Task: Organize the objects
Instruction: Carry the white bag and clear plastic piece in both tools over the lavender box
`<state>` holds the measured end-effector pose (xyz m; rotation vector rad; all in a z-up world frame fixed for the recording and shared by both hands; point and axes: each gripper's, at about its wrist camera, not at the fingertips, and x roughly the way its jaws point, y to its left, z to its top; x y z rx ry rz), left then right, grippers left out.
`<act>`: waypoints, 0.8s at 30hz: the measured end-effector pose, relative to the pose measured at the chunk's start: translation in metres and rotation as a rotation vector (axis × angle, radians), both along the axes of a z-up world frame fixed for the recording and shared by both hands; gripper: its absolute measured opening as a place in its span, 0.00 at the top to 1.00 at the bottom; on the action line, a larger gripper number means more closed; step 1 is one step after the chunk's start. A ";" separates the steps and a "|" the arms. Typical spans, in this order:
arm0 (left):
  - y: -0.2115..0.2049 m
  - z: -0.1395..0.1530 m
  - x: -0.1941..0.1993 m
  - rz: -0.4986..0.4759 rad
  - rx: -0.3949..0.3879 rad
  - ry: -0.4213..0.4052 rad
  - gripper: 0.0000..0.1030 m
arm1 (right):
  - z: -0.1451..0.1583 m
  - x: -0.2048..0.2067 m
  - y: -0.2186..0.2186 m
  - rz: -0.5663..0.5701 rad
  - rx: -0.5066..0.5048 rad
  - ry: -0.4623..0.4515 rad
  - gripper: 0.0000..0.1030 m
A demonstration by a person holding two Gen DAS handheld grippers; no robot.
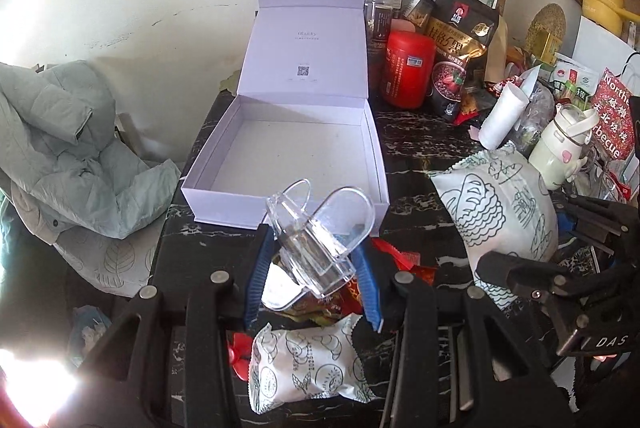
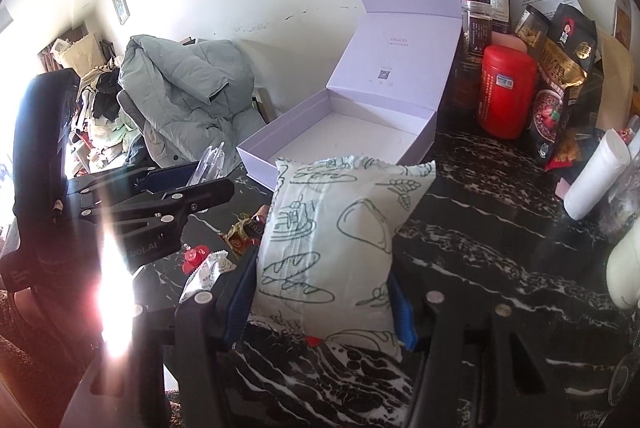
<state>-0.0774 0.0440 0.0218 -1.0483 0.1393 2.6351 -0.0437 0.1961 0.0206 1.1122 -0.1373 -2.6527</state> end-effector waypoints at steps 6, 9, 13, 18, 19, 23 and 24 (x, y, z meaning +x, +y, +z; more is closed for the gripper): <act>0.003 0.007 -0.026 -0.010 -0.032 0.032 0.63 | 0.008 -0.026 0.006 -0.006 0.007 0.018 0.43; 0.005 0.011 -0.040 -0.020 -0.038 0.042 0.63 | 0.013 -0.038 0.008 -0.002 0.012 0.030 0.43; 0.009 0.016 -0.056 -0.033 -0.048 0.065 0.63 | 0.019 -0.058 0.009 0.008 0.014 0.042 0.43; 0.010 0.023 -0.079 -0.039 -0.052 0.090 0.63 | 0.027 -0.082 0.012 0.014 0.032 0.061 0.43; 0.009 0.025 -0.084 -0.034 -0.052 0.097 0.63 | 0.028 -0.086 0.013 0.012 0.036 0.066 0.43; 0.007 0.030 -0.107 -0.020 -0.065 0.122 0.63 | 0.035 -0.106 0.014 0.016 0.047 0.089 0.43; 0.007 0.031 -0.112 -0.019 -0.067 0.127 0.63 | 0.037 -0.110 0.014 0.017 0.050 0.094 0.43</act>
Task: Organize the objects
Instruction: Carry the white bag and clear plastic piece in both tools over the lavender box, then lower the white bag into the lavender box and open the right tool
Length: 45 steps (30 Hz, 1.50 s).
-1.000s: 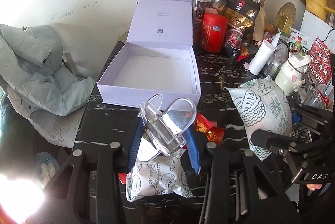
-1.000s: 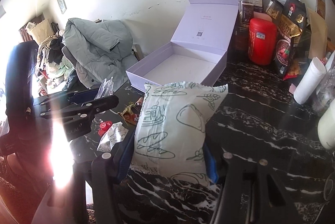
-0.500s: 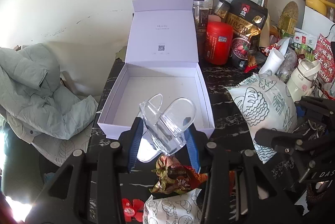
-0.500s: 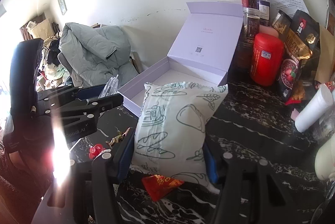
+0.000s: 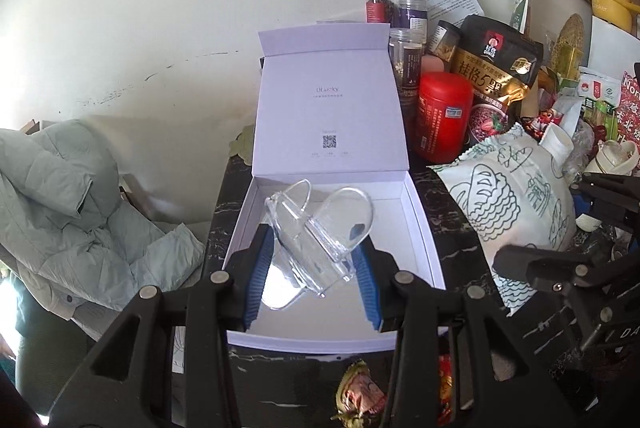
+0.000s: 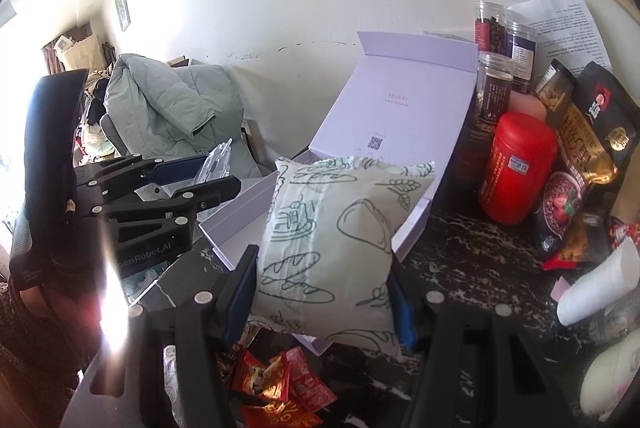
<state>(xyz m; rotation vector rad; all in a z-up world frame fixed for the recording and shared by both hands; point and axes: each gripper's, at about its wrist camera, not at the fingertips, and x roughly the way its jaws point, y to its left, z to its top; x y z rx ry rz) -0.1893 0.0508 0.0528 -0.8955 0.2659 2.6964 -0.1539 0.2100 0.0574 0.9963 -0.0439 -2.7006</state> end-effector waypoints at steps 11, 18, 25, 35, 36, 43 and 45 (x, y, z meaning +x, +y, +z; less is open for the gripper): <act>-0.002 0.010 -0.058 0.027 0.020 0.029 0.63 | 0.016 -0.056 0.003 0.020 -0.012 0.051 0.43; -0.004 0.005 -0.097 0.080 0.024 0.035 0.63 | 0.017 -0.093 0.007 0.010 -0.022 0.053 0.43; -0.003 -0.014 -0.124 0.116 -0.037 0.014 0.63 | 0.001 -0.130 0.003 0.027 -0.028 0.012 0.43; -0.009 -0.057 -0.161 0.146 -0.074 -0.077 0.63 | -0.049 -0.162 0.011 0.021 -0.052 -0.075 0.43; -0.007 -0.060 -0.163 0.142 -0.075 -0.083 0.63 | -0.054 -0.164 0.011 0.028 -0.059 -0.085 0.43; 0.000 -0.079 -0.171 0.125 -0.097 -0.133 0.63 | -0.081 -0.177 0.009 0.061 -0.071 -0.149 0.43; 0.002 -0.083 -0.173 0.121 -0.100 -0.152 0.63 | -0.085 -0.180 0.007 0.068 -0.070 -0.160 0.43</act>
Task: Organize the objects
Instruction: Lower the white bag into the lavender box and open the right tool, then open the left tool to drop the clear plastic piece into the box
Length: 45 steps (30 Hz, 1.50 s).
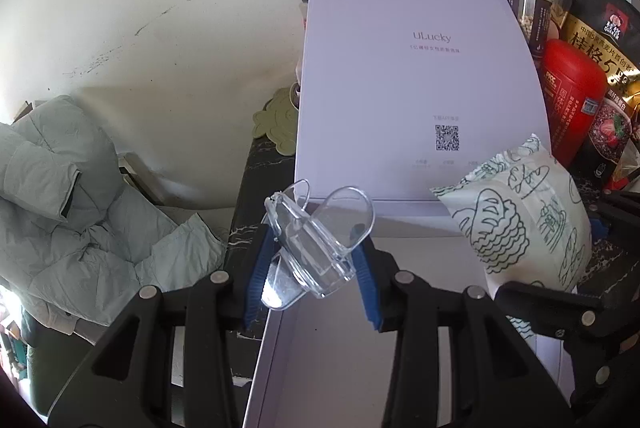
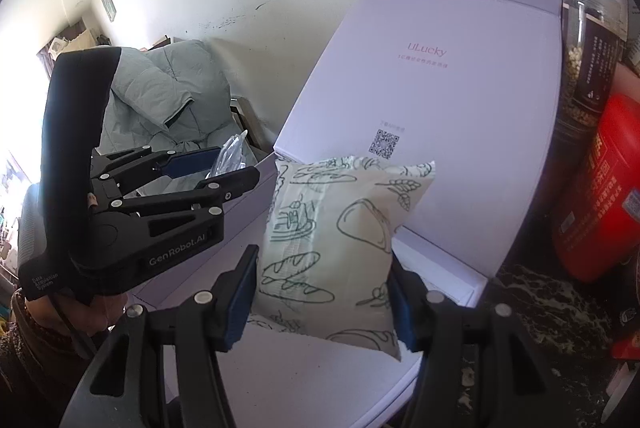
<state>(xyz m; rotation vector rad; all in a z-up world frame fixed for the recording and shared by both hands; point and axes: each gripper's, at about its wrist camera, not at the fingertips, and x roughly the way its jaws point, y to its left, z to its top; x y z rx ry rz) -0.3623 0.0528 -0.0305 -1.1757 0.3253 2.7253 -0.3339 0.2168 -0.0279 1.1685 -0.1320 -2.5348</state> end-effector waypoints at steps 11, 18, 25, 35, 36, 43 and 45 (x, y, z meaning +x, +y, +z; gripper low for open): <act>0.009 -0.014 -0.004 -0.002 -0.016 -0.060 0.63 | -0.023 -0.011 -0.008 0.024 0.001 -0.073 0.43; 0.016 -0.013 0.000 -0.008 -0.048 -0.047 0.63 | -0.033 -0.016 -0.007 0.001 0.018 -0.098 0.43; 0.013 -0.018 -0.005 0.005 -0.026 -0.082 0.47 | -0.037 -0.018 -0.004 -0.021 0.007 -0.102 0.41; 0.004 -0.020 -0.013 0.010 -0.003 -0.103 0.44 | -0.028 -0.015 -0.010 -0.020 0.021 -0.086 0.41; 0.003 -0.020 -0.012 0.009 -0.001 -0.104 0.44 | -0.027 -0.013 -0.008 -0.023 0.023 -0.081 0.41; 0.001 -0.010 -0.004 0.004 0.011 -0.081 0.42 | -0.010 -0.002 -0.011 -0.026 0.066 -0.043 0.41; 0.001 -0.005 -0.003 0.006 0.015 -0.074 0.42 | -0.005 0.003 -0.007 -0.034 0.064 -0.035 0.40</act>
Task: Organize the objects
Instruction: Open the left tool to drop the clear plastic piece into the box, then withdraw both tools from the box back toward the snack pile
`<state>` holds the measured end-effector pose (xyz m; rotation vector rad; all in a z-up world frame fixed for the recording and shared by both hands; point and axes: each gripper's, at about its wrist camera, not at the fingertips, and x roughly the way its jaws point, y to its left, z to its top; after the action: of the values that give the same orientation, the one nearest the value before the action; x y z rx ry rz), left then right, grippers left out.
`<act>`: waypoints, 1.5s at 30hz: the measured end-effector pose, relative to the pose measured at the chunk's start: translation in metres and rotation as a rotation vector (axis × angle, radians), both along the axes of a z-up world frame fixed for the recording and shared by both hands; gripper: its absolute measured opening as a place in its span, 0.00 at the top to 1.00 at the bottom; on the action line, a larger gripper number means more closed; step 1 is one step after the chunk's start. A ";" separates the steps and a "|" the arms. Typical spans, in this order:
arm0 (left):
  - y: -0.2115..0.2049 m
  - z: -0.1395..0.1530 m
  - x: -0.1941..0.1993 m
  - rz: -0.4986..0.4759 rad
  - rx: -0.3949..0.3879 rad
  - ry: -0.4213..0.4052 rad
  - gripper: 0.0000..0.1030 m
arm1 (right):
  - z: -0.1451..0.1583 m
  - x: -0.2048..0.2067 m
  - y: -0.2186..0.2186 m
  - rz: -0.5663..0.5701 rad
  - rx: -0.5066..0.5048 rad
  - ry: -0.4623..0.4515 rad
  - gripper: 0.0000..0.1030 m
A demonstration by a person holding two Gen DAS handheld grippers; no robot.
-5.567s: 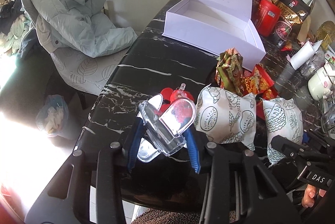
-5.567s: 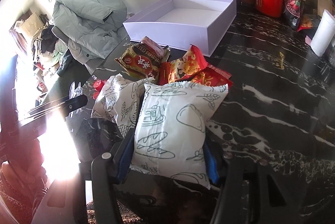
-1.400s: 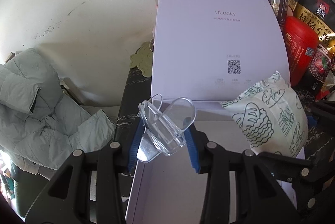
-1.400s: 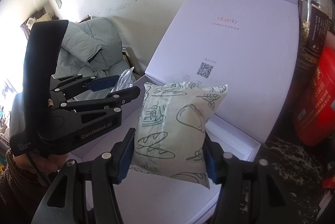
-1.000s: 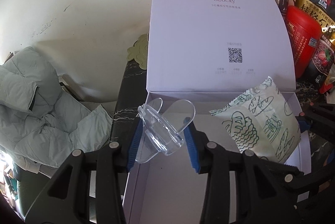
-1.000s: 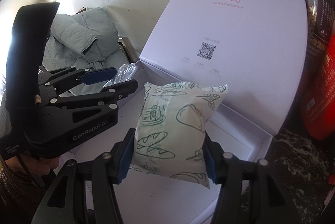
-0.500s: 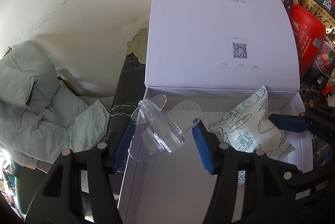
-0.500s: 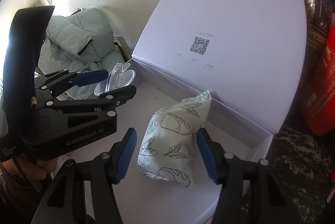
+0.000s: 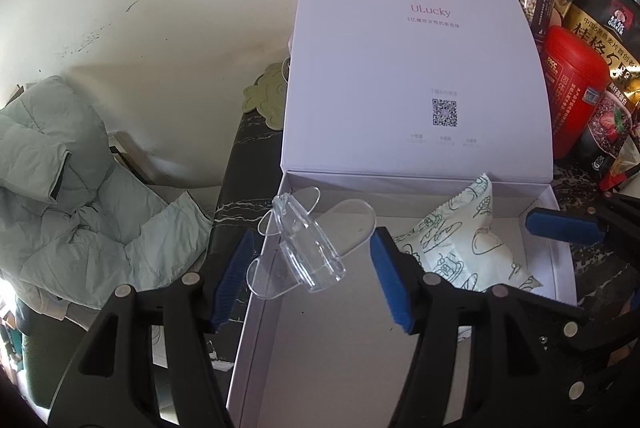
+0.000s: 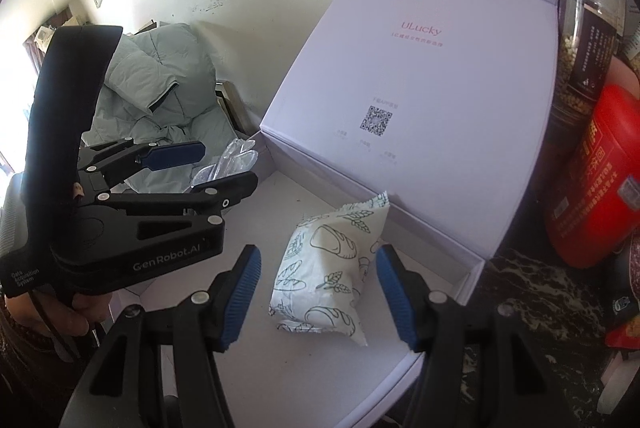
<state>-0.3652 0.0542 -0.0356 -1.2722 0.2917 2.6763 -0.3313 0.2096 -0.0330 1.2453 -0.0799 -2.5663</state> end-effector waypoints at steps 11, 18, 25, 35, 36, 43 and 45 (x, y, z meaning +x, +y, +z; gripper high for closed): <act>0.005 0.037 0.027 -0.009 0.001 0.059 0.40 | 0.034 0.030 0.011 -0.047 0.006 0.043 0.40; 0.006 0.066 0.052 -0.016 0.017 0.109 0.40 | 0.059 0.051 0.009 -0.064 0.009 0.085 0.40; -0.001 0.089 0.076 -0.009 0.032 0.148 0.39 | 0.083 0.075 0.008 -0.081 0.028 0.126 0.39; -0.004 0.114 0.113 -0.014 0.048 0.199 0.33 | 0.108 0.110 0.004 -0.089 0.037 0.169 0.35; -0.005 0.117 0.117 -0.013 0.049 0.203 0.33 | 0.110 0.113 0.003 -0.090 0.039 0.172 0.35; -0.009 0.135 0.149 -0.015 0.070 0.249 0.23 | 0.125 0.141 -0.001 -0.095 0.053 0.207 0.30; -0.011 0.140 0.157 -0.014 0.076 0.260 0.20 | 0.130 0.150 -0.002 -0.097 0.057 0.219 0.29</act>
<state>-0.2080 0.0432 0.1045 -0.8983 0.2273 2.8108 -0.1816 0.2077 0.0972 0.9939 -0.0219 -2.7894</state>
